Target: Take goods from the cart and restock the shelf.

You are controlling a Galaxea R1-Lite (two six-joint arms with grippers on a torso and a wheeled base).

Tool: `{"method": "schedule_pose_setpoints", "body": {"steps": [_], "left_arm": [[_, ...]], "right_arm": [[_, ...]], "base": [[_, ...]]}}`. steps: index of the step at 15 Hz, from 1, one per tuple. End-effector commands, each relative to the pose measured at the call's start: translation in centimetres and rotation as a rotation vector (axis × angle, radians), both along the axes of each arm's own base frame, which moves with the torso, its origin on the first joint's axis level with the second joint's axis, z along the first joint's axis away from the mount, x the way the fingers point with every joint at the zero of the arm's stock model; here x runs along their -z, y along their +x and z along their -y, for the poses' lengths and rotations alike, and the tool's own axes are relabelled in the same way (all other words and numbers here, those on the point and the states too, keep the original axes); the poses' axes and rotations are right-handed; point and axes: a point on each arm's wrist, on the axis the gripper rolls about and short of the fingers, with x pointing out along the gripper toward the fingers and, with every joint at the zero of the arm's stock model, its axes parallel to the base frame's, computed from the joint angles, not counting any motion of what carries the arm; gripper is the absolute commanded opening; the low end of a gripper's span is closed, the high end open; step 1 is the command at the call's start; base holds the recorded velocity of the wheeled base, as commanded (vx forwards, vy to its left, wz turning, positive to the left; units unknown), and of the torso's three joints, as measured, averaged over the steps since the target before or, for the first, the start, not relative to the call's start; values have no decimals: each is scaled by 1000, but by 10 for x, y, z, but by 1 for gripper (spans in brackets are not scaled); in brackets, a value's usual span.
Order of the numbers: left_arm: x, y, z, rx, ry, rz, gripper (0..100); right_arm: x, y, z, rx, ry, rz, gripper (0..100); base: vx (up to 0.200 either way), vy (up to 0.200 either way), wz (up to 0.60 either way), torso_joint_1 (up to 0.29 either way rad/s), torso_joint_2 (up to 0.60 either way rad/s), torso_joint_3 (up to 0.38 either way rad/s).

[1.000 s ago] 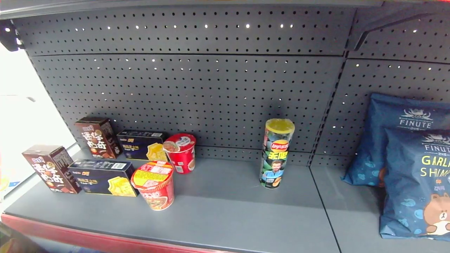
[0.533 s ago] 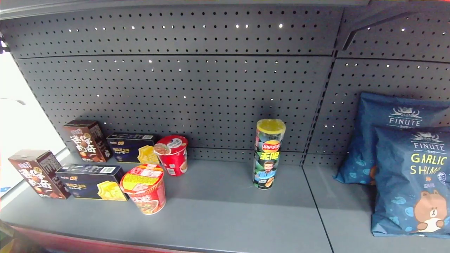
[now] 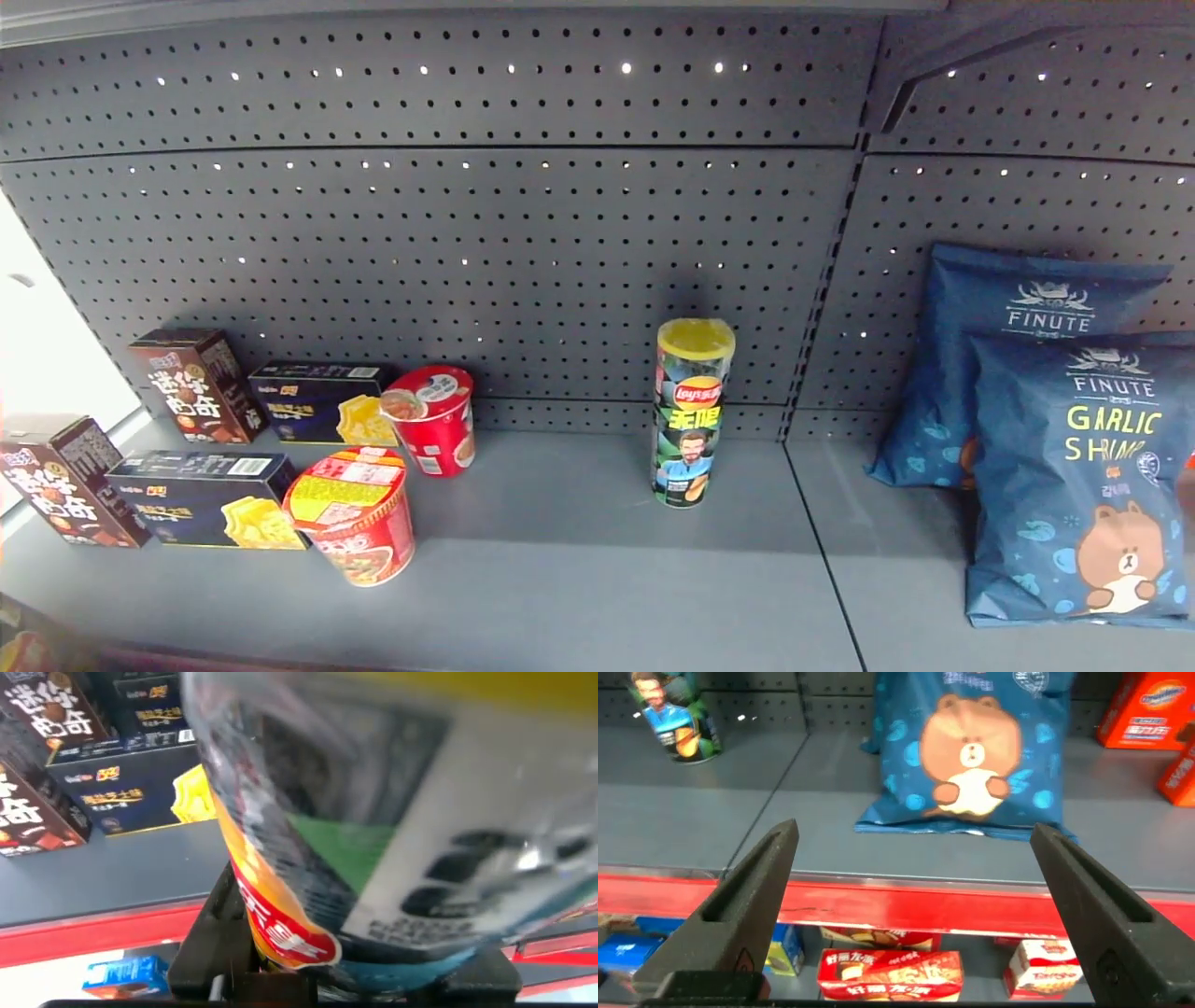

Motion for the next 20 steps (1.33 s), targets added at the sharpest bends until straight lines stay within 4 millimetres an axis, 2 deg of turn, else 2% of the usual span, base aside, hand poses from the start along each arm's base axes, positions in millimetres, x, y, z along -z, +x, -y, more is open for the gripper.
{"method": "schedule_pose_setpoints", "body": {"steps": [1, 8, 9, 11, 12, 15, 16, 17, 18, 20], "left_arm": [[-1, -4, 0, -1, -3, 27, 0], [-2, -10, -3, -105, 12, 64, 0], [3, -13, -6, -199, 20, 74, 0], [7, -18, -6, -202, 19, 98, 0], [4, -18, -6, -202, 18, 106, 0], [13, -17, -6, -202, 26, 73, 0], [13, -16, -6, -203, 25, 73, 0], [9, -15, -6, -202, 26, 75, 0], [8, -14, -6, -199, 27, 69, 0], [9, -13, -6, -193, 27, 63, 0]], "right_arm": [[0, 0, 0, 0, -1, -1, 100], [0, 0, 0, 0, -6, -1, 100], [0, 0, 0, 0, -3, -1, 100], [0, 0, 0, 0, -3, -1, 100], [0, 0, 0, 0, -4, -1, 100], [0, 0, 0, -2, -9, -7, 100], [-5, -1, 0, -6, -38, 24, 100], [-76, -3, 0, -42, -58, 105, 100], [-103, 29, -1, -84, -63, -39, 100], [-102, 31, -5, -294, -124, -16, 100]], "base": [[0, 0, 0, 0, 0, 0], [0, 0, 0, 0, 0, 0], [0, 0, 0, 0, 0, 0], [0, 0, 0, 0, 0, 0], [0, 0, 0, 0, 0, 0], [0, 0, 0, 0, 0, 0], [0, 0, 0, 0, 0, 0], [0, 0, 0, 0, 0, 0], [0, 0, 0, 0, 0, 0], [0, 0, 0, 0, 0, 0]]}}
